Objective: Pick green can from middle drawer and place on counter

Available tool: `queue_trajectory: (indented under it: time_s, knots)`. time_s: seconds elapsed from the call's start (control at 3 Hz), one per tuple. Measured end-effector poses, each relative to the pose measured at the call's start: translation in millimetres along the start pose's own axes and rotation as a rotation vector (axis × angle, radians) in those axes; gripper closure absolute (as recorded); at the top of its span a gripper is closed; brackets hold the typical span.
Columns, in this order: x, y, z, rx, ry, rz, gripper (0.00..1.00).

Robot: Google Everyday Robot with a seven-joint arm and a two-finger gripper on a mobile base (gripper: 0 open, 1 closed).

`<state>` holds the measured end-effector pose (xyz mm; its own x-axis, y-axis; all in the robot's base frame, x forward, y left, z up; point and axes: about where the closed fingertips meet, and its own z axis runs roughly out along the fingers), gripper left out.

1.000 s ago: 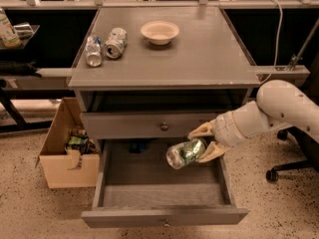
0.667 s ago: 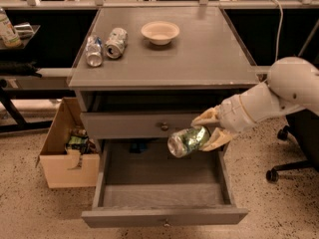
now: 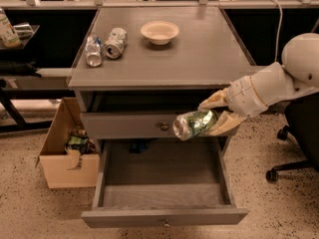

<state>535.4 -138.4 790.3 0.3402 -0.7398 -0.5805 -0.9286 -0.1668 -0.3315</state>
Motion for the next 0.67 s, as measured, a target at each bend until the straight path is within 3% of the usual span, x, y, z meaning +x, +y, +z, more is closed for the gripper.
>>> queue_trajectory:
  time_s: [0.33,0.67]
  knots:
    - [0.5,-16.2,-17.4,0.032,-0.024,0.053,1.00]
    - [8.0,-56.2,-55.7,0.132,-0.065,0.172,1.00]
